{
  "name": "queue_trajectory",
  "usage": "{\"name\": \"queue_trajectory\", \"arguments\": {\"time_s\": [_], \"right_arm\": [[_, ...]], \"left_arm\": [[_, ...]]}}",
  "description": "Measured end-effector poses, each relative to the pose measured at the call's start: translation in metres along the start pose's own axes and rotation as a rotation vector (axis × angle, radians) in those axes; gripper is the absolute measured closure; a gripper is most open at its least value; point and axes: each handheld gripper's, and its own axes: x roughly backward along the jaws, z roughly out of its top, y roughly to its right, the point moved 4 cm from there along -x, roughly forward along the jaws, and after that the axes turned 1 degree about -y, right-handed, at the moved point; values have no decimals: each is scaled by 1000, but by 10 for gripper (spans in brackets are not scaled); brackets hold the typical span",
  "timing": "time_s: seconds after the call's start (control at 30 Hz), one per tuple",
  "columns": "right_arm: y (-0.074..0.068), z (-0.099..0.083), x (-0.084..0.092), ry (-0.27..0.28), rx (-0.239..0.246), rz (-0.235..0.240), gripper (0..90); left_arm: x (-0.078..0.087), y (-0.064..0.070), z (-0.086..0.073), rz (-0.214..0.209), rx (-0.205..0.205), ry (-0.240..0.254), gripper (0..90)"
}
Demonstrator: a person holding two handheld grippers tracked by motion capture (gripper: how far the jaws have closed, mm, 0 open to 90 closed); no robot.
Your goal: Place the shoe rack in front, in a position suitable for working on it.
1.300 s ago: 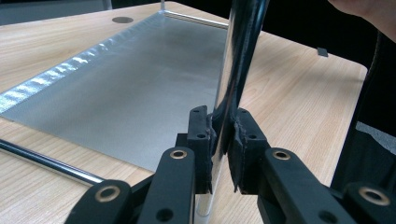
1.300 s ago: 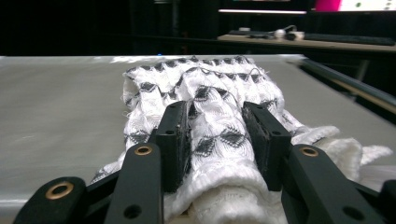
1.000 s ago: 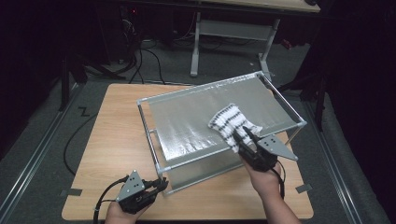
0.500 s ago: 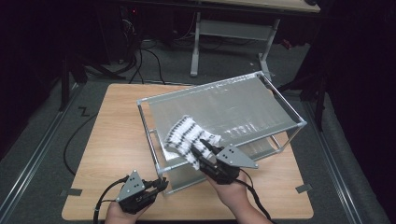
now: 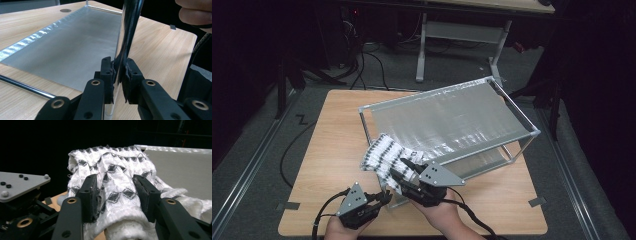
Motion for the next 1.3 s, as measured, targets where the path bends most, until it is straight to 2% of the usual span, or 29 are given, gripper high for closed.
{"name": "queue_trajectory", "arguments": {"time_s": [0.1, 0.23, 0.43, 0.53, 0.7, 0.8, 0.9, 0.93, 0.97, 1.1, 1.2, 1.27, 1.3], "right_arm": [[-4, 0, -1, -2, 10, 17, 605], [-7, 1, -2, -5, 46, 15, 754], [-7, 2, 3, 27, 66, -9, 783], [2, 11, 18, 69, 52, -32, 784], [31, 26, 65, 127, 71, -119, 785], [48, 20, 93, 113, 65, -166, 785], [57, -1, 107, 60, 16, -177, 785], [57, -11, 108, 33, 16, -177, 786], [57, -21, 107, 4, 14, -172, 786], [63, -59, 93, -139, 29, -172, 785], [77, -84, 81, -242, 13, -188, 784], [88, -100, 73, -317, 25, -218, 782], [94, -108, 70, -350, 1, -221, 780]], "left_arm": [[0, 0, 0, 0, -3, -1, 802], [0, 0, 0, -5, -2, -2, 802], [0, 0, 0, -6, 0, -5, 801], [0, 0, 0, -6, 3, -4, 801], [0, -1, 0, 2, 2, -3, 800], [0, -4, 1, 30, 13, -5, 802], [2, -11, 1, 62, 39, -4, 801], [3, -12, 1, 66, 56, -2, 800], [4, -15, 1, 78, 54, -1, 799], [8, -23, 2, 109, 75, 11, 799], [12, -28, 2, 125, 85, 21, 799], [15, -31, 1, 134, 85, 19, 799], [16, -33, 1, 138, 83, 17, 799]]}}
